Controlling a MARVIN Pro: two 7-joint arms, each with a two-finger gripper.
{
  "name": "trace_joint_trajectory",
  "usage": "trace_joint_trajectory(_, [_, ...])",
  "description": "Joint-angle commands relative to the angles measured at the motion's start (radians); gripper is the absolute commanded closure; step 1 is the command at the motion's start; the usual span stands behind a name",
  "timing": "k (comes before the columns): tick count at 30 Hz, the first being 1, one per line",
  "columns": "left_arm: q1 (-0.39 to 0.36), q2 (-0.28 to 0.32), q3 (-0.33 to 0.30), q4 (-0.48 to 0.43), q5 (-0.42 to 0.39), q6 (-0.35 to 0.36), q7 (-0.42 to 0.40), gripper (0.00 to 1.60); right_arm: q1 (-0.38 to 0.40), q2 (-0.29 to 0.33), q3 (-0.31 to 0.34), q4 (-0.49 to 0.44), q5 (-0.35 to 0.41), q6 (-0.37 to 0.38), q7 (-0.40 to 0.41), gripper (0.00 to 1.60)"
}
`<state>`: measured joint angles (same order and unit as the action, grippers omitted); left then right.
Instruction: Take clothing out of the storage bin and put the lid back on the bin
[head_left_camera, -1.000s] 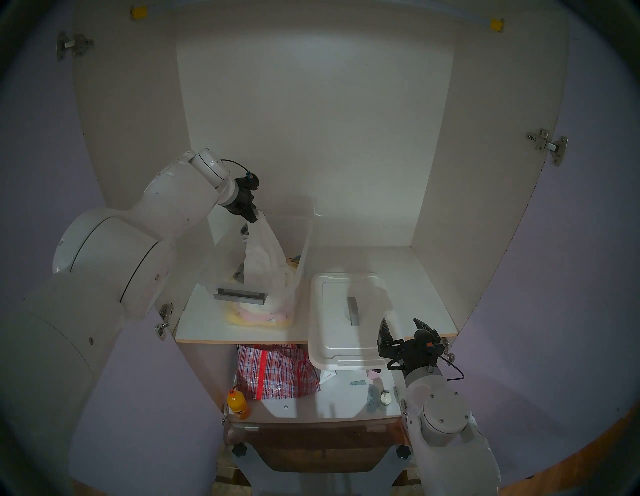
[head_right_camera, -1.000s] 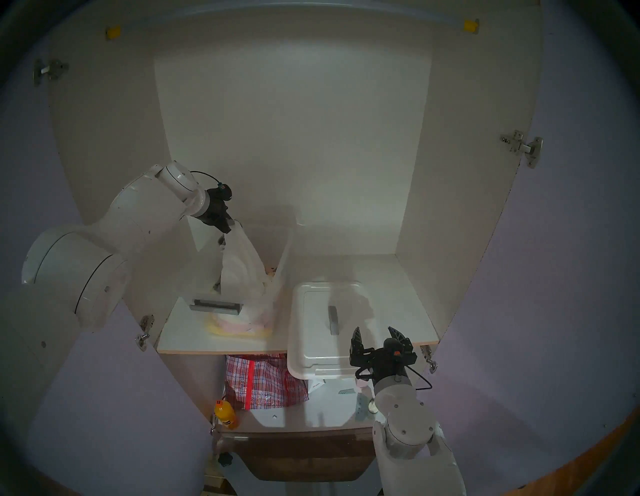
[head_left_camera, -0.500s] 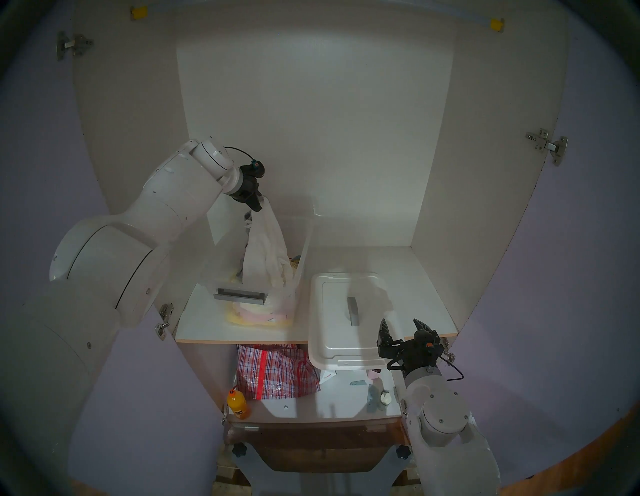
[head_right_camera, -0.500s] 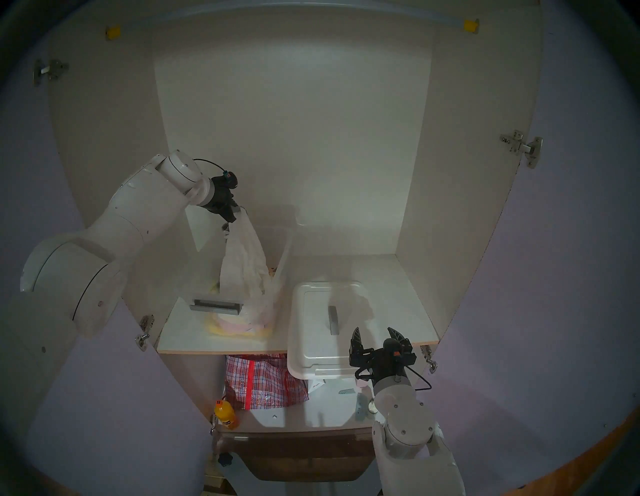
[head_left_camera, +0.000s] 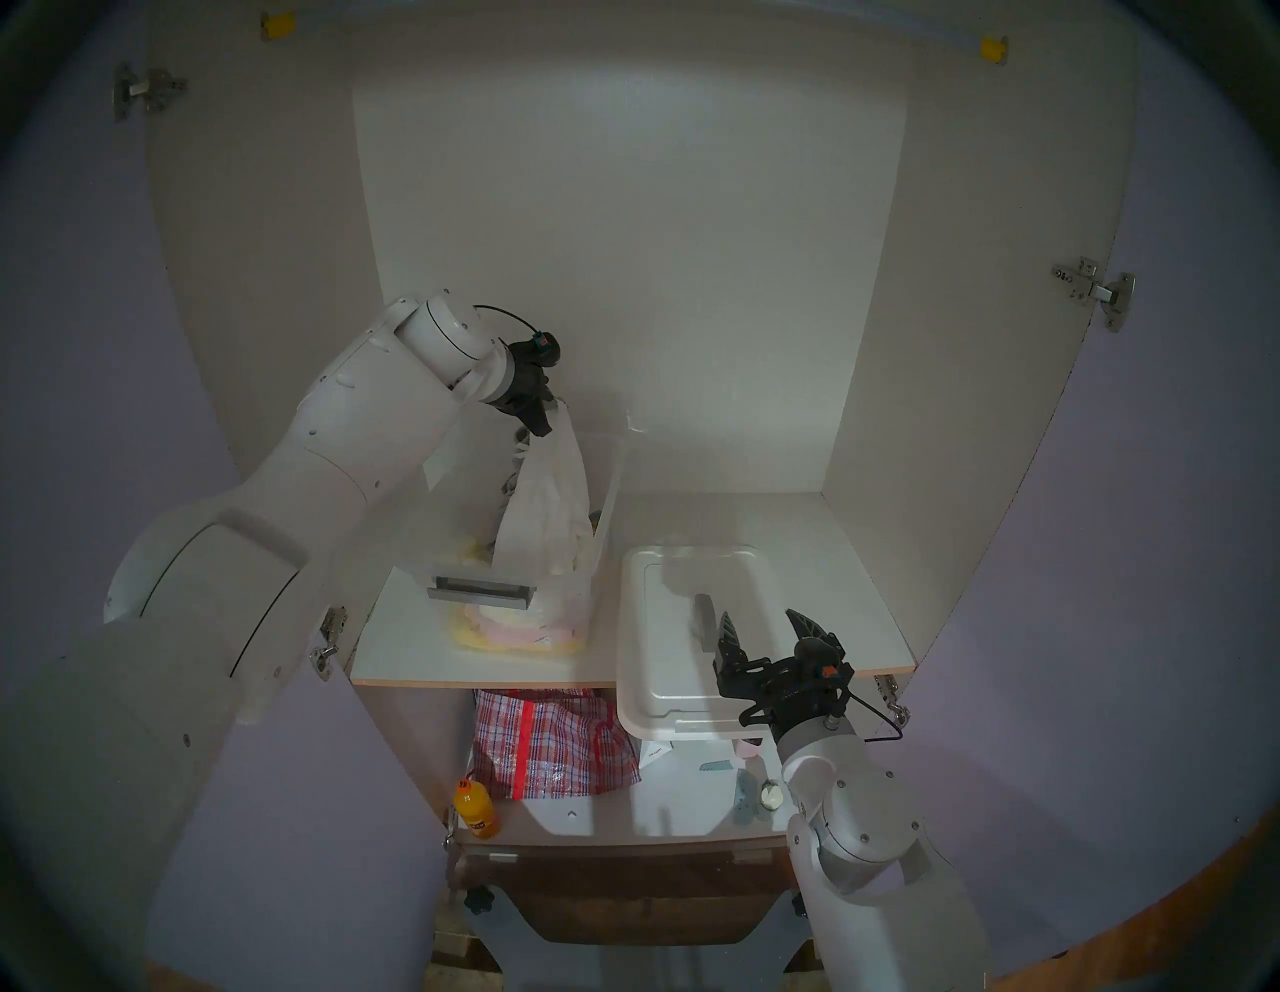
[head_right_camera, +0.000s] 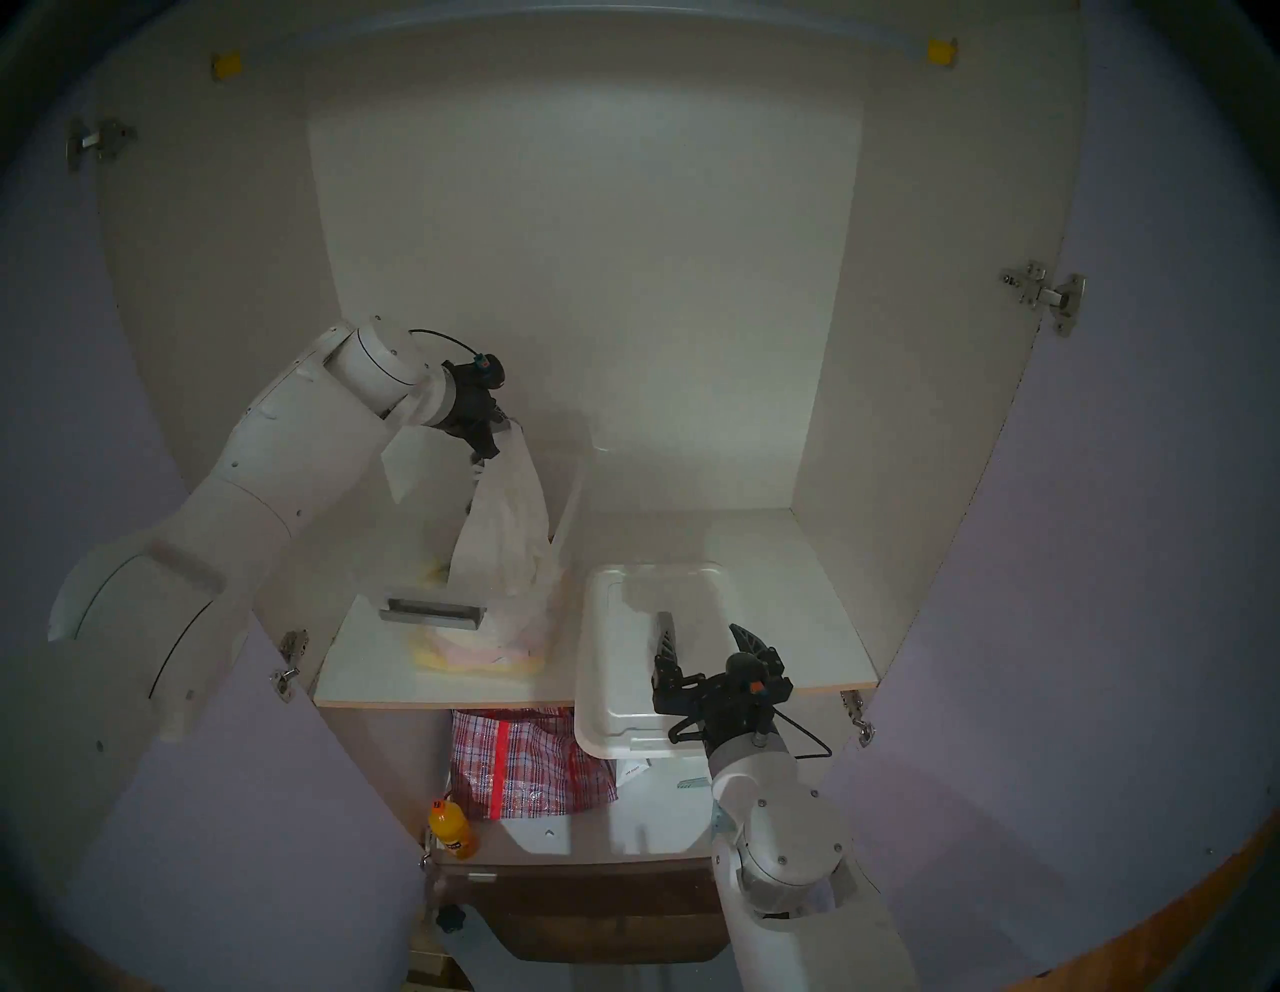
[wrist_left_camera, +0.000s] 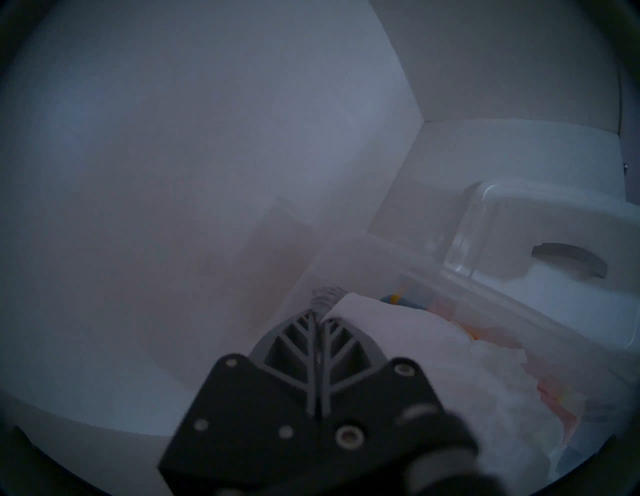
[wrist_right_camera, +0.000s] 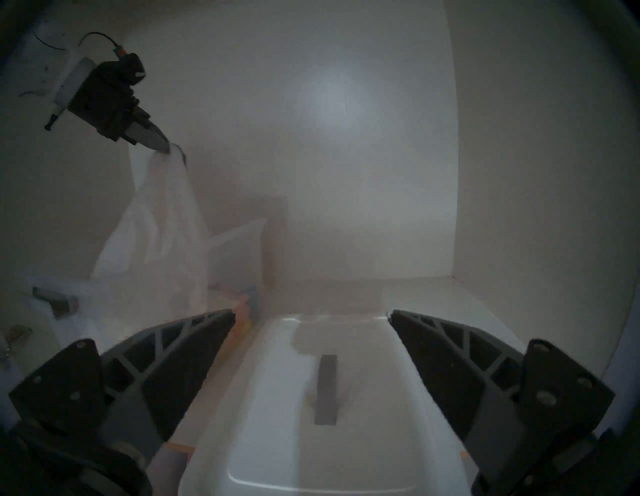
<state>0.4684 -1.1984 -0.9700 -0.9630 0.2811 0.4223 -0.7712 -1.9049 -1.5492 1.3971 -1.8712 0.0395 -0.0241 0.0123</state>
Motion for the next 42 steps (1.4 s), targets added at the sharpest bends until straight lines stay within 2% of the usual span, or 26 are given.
trace_joint_trajectory(1, [0.006,0.048,-0.03,-0.114,0.003,0.05,0.02,1.6,0.028,0.019,-0.038,-0.083,0.013,0.011,0.012,0.0])
trace_joint_trajectory(3, [0.048,0.082,-0.038,-0.205,0.005,0.074,0.026,1.6,0.039,0.028,-0.061,-0.096,0.018,0.02,0.007,0.0])
trace_joint_trajectory(5, [0.062,0.088,-0.043,-0.226,0.006,0.082,0.032,1.6,0.044,0.031,-0.07,-0.1,0.021,0.025,0.006,0.0])
trace_joint_trajectory(7, [0.11,0.121,-0.056,-0.327,0.006,0.116,0.046,1.6,0.063,0.042,-0.1,-0.114,0.03,0.045,-0.003,0.0])
trace_joint_trajectory(8, [0.11,0.121,-0.056,-0.327,0.006,0.116,0.046,1.6,0.063,0.042,-0.1,-0.114,0.03,0.045,-0.003,0.0])
trace_joint_trajectory(9, [0.15,0.148,-0.068,-0.417,0.007,0.14,0.055,1.6,0.071,0.05,-0.114,-0.12,0.035,0.055,-0.007,0.0])
trace_joint_trajectory(10, [0.145,0.141,-0.069,-0.398,0.008,0.139,0.057,1.6,0.075,0.05,-0.122,-0.12,0.035,0.058,-0.007,0.0])
trace_joint_trajectory(15, [0.218,0.174,-0.103,-0.57,0.025,0.218,0.091,1.6,0.117,0.072,-0.187,-0.117,0.043,0.096,-0.026,0.0])
trace_joint_trajectory(17, [0.238,0.182,-0.112,-0.61,0.032,0.245,0.102,1.6,0.131,0.074,-0.206,-0.116,0.046,0.107,-0.036,0.0])
trace_joint_trajectory(18, [0.266,0.193,-0.126,-0.666,0.04,0.281,0.112,1.6,0.144,0.077,-0.22,-0.114,0.048,0.121,-0.05,0.0])
trace_joint_trajectory(21, [0.309,0.209,-0.145,-0.749,0.053,0.355,0.13,1.6,0.176,0.075,-0.246,-0.11,0.058,0.152,-0.088,0.0])
trace_joint_trajectory(24, [0.38,0.232,-0.171,-0.885,0.074,0.495,0.157,1.6,0.228,0.074,-0.28,-0.098,0.077,0.2,-0.15,0.0])
trace_joint_trajectory(25, [0.381,0.226,-0.171,-0.88,0.079,0.51,0.162,1.6,0.239,0.07,-0.288,-0.095,0.08,0.212,-0.163,0.0])
trace_joint_trajectory(27, [0.423,0.238,-0.187,-0.946,0.093,0.538,0.179,1.6,0.275,0.067,-0.317,-0.086,0.103,0.253,-0.224,0.0])
trace_joint_trajectory(32, [0.489,0.21,-0.229,-1.006,0.134,0.538,0.213,1.6,0.361,0.058,-0.392,-0.067,0.171,0.407,-0.39,0.0])
trace_joint_trajectory(34, [0.505,0.196,-0.25,-1.009,0.139,0.538,0.212,1.6,0.379,0.053,-0.406,-0.064,0.19,0.437,-0.444,0.0])
trace_joint_trajectory(38, [0.519,0.178,-0.288,-0.998,0.139,0.538,0.197,1.6,0.398,0.055,-0.429,-0.065,0.226,0.469,-0.52,0.0])
trace_joint_trajectory(42, [0.516,0.17,-0.306,-0.971,0.135,0.538,0.173,1.6,0.403,0.057,-0.438,-0.065,0.242,0.466,-0.546,0.0])
